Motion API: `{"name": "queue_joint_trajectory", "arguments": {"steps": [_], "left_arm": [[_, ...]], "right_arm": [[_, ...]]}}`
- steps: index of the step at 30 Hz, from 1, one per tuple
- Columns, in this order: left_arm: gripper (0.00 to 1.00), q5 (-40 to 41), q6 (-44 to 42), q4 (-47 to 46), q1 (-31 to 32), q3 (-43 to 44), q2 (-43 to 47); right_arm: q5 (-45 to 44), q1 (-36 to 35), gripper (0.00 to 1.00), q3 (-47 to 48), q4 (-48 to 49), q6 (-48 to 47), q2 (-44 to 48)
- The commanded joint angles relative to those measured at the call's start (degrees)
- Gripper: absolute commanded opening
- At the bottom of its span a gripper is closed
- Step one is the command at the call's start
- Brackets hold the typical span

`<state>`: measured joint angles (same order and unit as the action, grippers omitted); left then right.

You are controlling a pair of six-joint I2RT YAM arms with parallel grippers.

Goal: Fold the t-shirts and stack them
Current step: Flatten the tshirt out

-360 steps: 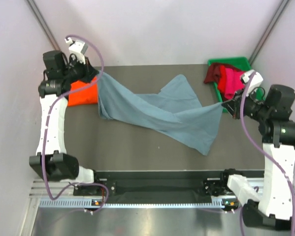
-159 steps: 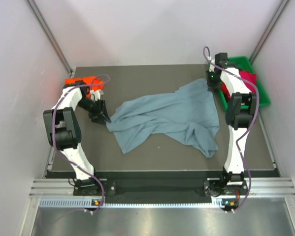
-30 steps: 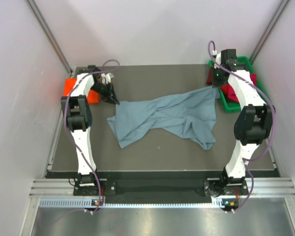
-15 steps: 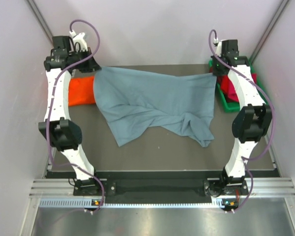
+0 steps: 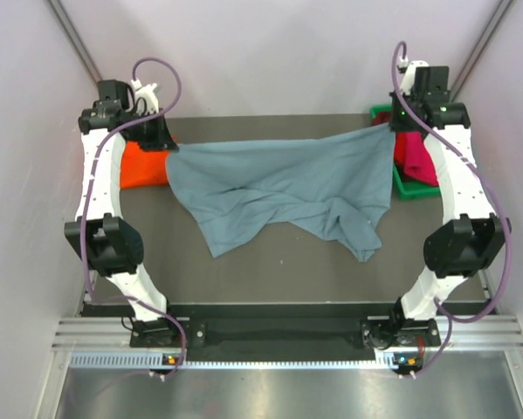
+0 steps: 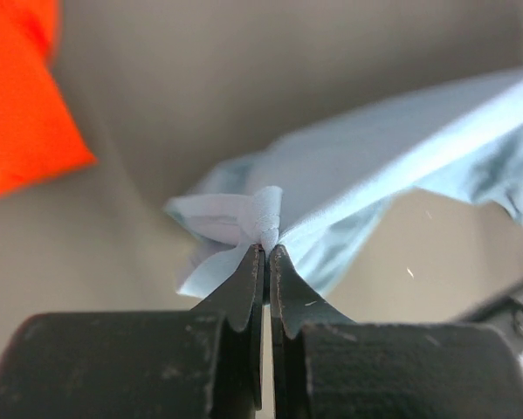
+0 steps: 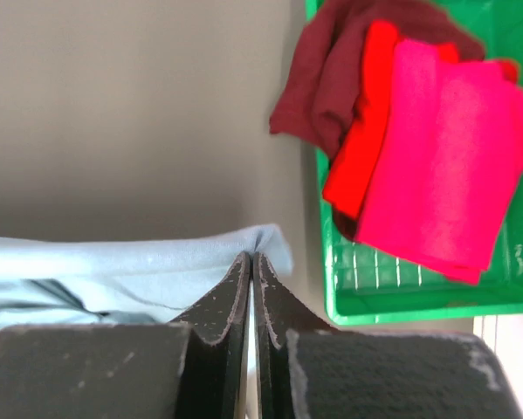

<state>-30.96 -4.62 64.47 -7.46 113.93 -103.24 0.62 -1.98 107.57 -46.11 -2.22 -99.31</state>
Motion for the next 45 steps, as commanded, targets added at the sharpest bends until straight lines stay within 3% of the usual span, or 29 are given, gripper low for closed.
{"name": "queue_joint_trajectory", "arguments": {"steps": [1,6,14,20,26,30,39,45], "left_arm": [[0.0,4.8,-0.7,-11.4,-0.7,0.7,6.4],[0.0,7.8,2.2,-23.7,-0.7,4.2,6.3],[0.0,10.8,4.2,-36.9,-0.8,7.2,7.0],[0.0,11.2,4.4,-44.9,-0.7,8.1,9.1],[0.0,11.1,6.1,-45.1,-0.7,9.9,11.7],[0.0,10.7,5.2,-45.0,-0.7,5.5,17.0],[0.0,13.3,0.5,-52.2,-0.7,-9.6,32.6],[0.0,13.8,-1.8,-51.1,-0.7,-13.2,42.8]], "right_arm": [[0.5,1.5,0.0,5.9,3.9,0.5,1.8],[1.9,4.5,0.0,19.8,4.1,1.5,-4.0],[4.9,4.6,0.0,27.6,10.1,1.2,-3.3],[5.4,4.8,0.0,27.0,12.7,1.1,1.0],[5.9,5.5,0.0,20.9,13.8,1.0,8.5],[6.0,6.2,0.0,14.7,16.5,0.9,14.2],[5.3,6.5,0.0,13.8,16.2,0.9,24.8],[4.2,6.5,0.0,9.5,15.3,2.0,36.6]]}}
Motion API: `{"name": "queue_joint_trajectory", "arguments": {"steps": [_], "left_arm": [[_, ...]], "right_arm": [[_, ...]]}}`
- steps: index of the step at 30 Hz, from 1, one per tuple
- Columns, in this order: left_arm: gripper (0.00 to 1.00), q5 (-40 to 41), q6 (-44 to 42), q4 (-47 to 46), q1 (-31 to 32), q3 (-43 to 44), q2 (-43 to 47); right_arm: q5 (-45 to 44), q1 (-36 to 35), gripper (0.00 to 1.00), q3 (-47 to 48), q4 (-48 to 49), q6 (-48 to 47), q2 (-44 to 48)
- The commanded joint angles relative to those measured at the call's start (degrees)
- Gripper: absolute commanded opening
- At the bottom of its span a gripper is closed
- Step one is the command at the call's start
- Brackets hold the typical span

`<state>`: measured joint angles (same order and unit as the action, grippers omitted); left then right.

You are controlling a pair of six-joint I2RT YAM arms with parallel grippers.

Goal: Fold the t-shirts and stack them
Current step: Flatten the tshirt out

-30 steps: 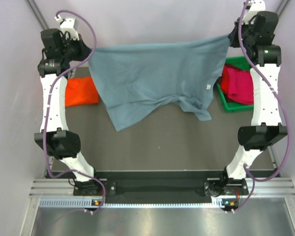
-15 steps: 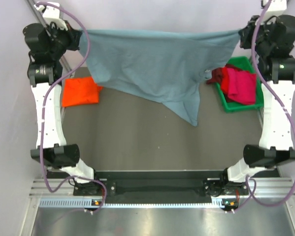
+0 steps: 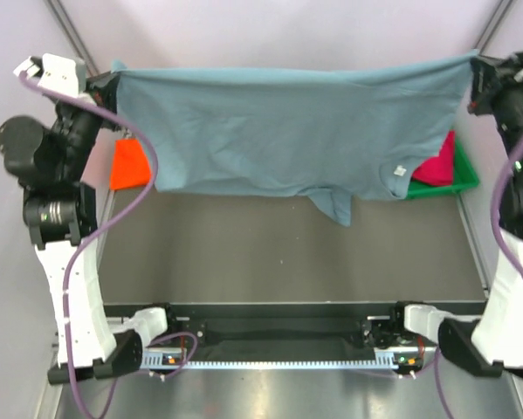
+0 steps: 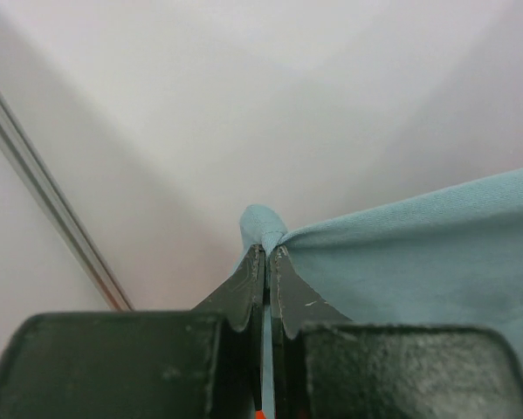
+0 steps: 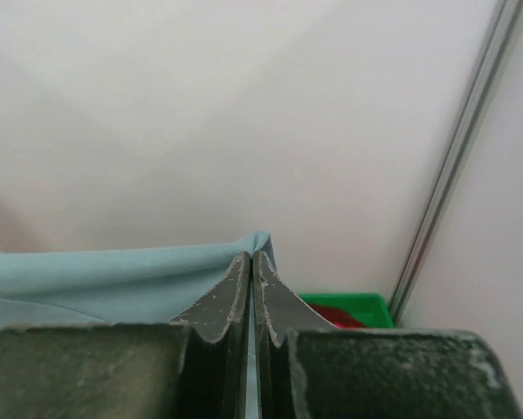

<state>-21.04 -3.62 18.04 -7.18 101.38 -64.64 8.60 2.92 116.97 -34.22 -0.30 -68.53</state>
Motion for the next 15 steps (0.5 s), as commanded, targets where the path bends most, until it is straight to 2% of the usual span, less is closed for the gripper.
{"name": "queue_joint_trajectory", "arguments": {"steps": [1,8,15], "left_arm": [[0.0,3.9,-3.0,-4.6,-1.0,-0.7,5.1],[0.0,6.5,-2.7,-5.6,-1.0,-0.7,11.1],[0.0,9.7,-4.7,-6.2,-1.0,3.5,11.4]], "right_arm": [[-4.0,1.7,0.0,0.2,2.8,-0.1,8.3],[-7.8,1.7,0.0,4.7,1.3,-0.1,14.8],[-11.4,1.7,0.0,14.4,1.4,-1.5,12.7]]}}
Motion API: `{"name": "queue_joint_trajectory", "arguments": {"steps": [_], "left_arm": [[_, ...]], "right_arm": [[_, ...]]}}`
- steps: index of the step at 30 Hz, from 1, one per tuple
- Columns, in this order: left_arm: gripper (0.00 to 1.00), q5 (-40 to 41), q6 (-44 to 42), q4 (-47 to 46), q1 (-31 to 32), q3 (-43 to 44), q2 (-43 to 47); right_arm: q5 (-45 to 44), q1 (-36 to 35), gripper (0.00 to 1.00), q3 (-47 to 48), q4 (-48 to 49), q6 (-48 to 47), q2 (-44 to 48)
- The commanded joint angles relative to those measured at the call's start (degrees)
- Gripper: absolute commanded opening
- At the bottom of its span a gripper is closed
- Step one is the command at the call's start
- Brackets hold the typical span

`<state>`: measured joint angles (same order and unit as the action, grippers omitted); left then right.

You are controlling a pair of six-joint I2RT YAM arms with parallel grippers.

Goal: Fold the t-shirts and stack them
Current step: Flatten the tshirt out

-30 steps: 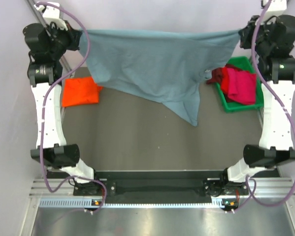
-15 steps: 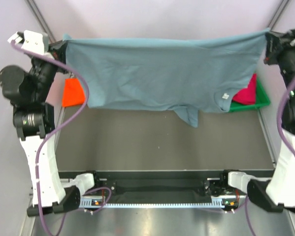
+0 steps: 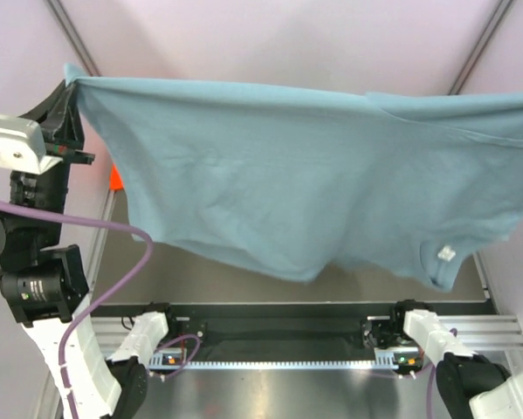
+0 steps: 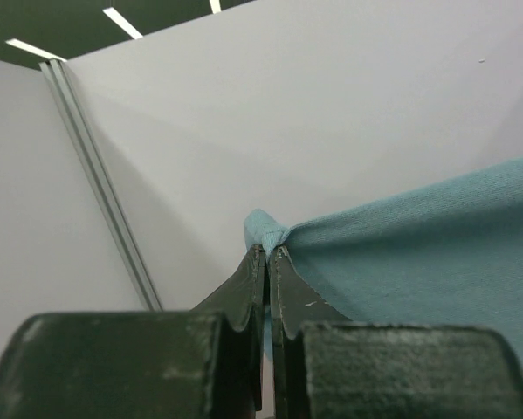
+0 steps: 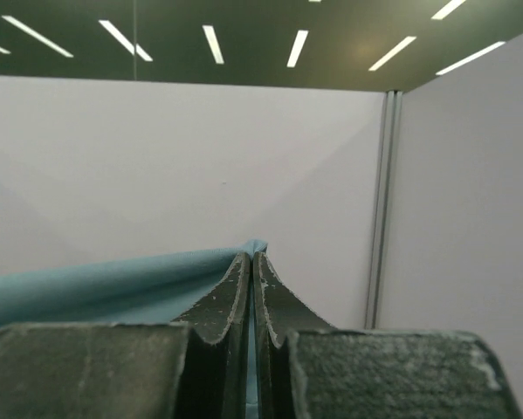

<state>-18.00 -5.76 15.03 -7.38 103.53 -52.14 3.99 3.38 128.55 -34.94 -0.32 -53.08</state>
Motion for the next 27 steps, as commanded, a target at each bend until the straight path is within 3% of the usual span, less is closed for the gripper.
{"name": "queue_joint_trajectory", "arguments": {"steps": [1,7,16,21,27], "left_arm": [[0.0,6.9,-3.6,-3.2,-0.8,1.4,-1.2],[0.0,6.8,-5.9,-0.9,-0.8,-3.6,-1.5],[0.0,-1.3,-14.0,12.2,-0.8,-20.0,-5.6],[0.0,-9.9,-14.9,14.0,-0.4,-25.3,-14.6],[0.0,-7.3,-14.7,13.1,4.3,-22.4,-34.1]], "right_arm": [[-7.1,1.1,0.0,3.6,2.4,-2.3,-3.5],[-9.6,0.9,0.0,0.1,6.1,-5.3,-5.4],[-5.9,0.9,0.0,-30.5,13.8,-10.9,-7.5],[0.1,0.8,0.0,-36.7,14.5,-10.7,-15.4],[3.2,-1.8,0.0,-33.8,15.8,-9.6,-31.5]]}}
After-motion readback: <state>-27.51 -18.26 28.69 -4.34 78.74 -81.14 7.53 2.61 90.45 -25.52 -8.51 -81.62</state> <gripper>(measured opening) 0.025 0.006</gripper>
